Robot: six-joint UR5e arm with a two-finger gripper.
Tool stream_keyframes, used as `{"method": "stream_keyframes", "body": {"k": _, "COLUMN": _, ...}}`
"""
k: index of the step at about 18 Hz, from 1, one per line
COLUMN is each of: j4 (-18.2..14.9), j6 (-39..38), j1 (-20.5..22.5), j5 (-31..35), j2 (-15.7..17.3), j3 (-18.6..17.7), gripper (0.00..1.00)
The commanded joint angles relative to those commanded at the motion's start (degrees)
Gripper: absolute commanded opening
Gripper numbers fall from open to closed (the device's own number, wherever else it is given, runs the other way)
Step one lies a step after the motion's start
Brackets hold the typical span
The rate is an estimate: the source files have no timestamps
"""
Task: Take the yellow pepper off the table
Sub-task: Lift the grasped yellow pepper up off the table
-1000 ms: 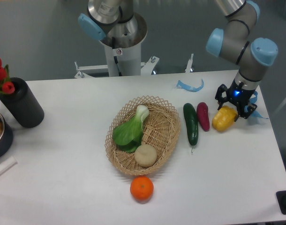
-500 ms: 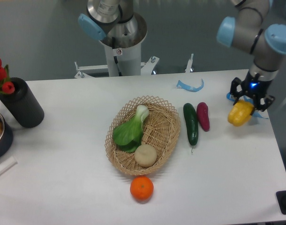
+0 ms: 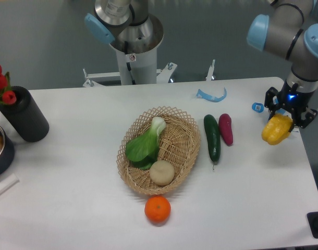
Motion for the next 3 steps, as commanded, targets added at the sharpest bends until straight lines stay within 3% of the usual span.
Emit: {"method": "stream_keyframes", "body": {"k": 3, "j4": 0.0, "j6": 0.1, "j1": 0.0, "j5": 0.4, "j2": 0.0, "j3": 0.0, "gripper": 0.07}}
